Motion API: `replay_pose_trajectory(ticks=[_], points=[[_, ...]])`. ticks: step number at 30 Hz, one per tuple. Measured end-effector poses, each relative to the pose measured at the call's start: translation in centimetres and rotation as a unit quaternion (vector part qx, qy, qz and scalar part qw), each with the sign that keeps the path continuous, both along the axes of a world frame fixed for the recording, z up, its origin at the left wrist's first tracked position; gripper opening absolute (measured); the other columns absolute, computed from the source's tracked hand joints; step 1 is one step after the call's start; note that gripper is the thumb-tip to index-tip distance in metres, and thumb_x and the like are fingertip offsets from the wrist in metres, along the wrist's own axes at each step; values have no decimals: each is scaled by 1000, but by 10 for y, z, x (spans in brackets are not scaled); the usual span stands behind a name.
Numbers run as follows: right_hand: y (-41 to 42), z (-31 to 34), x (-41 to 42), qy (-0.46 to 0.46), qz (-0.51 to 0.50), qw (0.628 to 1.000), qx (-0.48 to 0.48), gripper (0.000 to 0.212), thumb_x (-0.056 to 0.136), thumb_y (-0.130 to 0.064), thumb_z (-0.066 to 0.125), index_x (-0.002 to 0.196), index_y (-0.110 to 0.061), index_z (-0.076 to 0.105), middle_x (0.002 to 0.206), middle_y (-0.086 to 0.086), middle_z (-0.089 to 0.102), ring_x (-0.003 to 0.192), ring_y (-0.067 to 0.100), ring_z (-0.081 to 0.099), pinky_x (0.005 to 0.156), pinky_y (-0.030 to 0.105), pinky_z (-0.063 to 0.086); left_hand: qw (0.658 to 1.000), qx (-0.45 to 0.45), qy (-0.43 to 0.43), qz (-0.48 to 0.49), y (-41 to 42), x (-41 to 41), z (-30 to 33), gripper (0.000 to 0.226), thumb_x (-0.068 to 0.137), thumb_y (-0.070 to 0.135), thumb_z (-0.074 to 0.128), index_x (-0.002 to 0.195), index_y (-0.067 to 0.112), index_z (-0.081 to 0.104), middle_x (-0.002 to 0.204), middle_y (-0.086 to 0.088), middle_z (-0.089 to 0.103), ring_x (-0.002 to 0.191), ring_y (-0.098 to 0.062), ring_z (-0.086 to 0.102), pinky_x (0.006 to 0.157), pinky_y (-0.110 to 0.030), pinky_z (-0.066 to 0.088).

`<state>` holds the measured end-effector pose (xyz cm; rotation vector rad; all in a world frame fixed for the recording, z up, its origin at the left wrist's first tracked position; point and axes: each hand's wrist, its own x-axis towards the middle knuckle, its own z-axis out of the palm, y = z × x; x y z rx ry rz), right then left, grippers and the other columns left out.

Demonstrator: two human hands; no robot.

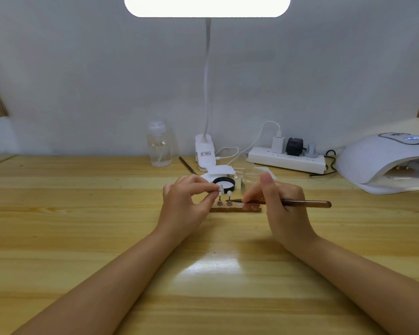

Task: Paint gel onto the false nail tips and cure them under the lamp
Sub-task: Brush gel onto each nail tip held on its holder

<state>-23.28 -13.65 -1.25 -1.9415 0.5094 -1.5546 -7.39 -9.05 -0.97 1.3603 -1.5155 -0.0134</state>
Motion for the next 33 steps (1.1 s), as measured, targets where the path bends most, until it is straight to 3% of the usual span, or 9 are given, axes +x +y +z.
replay_pose_trajectory(ticks=[4, 8, 12, 17, 22, 27, 31, 33], points=[[-1, 3, 3, 47, -49, 996, -58, 45, 91, -38, 32, 72, -16, 66, 71, -15, 63, 71, 0, 61, 68, 15, 48, 1000, 1, 1, -2, 0, 0, -1, 12, 76, 11, 71, 86, 18, 74, 80, 5, 65, 86, -17, 58, 88, -54, 39], [0, 1, 3, 14, -25, 1000, -3, 46, 87, -44, 34, 62, -21, 64, 56, -14, 62, 58, 3, 62, 60, 17, 49, 1000, 6, 6, -4, -1, 0, -1, 14, 77, 12, 71, 87, 22, 72, 80, 7, 64, 86, -16, 57, 89, -54, 38], [0, 4, 6, 44, -62, 995, -57, 45, 91, -40, 31, 72, -17, 66, 70, -11, 64, 72, 4, 62, 68, 23, 50, 1000, 8, 12, -4, -1, -1, -1, 13, 77, 12, 70, 85, 21, 73, 79, 11, 63, 86, -16, 57, 89, -54, 38], [3, 2, 4, 26, -26, 999, -6, 47, 88, -46, 32, 62, -24, 64, 56, -8, 63, 56, 4, 61, 60, 19, 48, 1000, 7, 16, -5, 0, -1, 0, 12, 78, 12, 70, 84, 22, 72, 78, 13, 62, 87, -13, 57, 89, -54, 38], [2, 6, 6, 50, -61, 996, -46, 48, 90, -42, 28, 72, -20, 66, 69, -14, 63, 66, -2, 59, 65, 17, 46, 999, 10, 34, -7, 0, -1, 1, 12, 78, 12, 70, 82, 23, 72, 78, 15, 62, 88, -13, 57, 91, -54, 38], [5, 5, 3, -2, -14, 1000, 10, 44, 87, -46, 33, 61, -25, 63, 54, -9, 62, 54, 5, 61, 63, 10, 46, 999, 11, 37, -6, 0, -1, 1, 13, 78, 12, 70, 80, 25, 70, 78, 16, 62, 89, -13, 57, 91, -53, 38], [2, 7, 6, 55, -61, 996, -25, 43, 93, -41, 34, 72, -20, 66, 69, -13, 64, 67, 0, 60, 64, 17, 47, 1000, 13, 28, -5, 0, -1, 0, 11, 78, 12, 69, 84, 21, 72, 79, 17, 61, 90, -14, 57, 91, -53, 38], [3, 5, 6, 50, -39, 998, 13, 43, 92, -37, 36, 67, -19, 66, 62, -10, 64, 60, 1, 60, 59, 16, 46, 1000, 15, 24, -4, 0, -1, 0, 11, 79, 12, 69, 85, 20, 72, 81, 16, 61, 91, -14, 57, 91, -53, 38]])
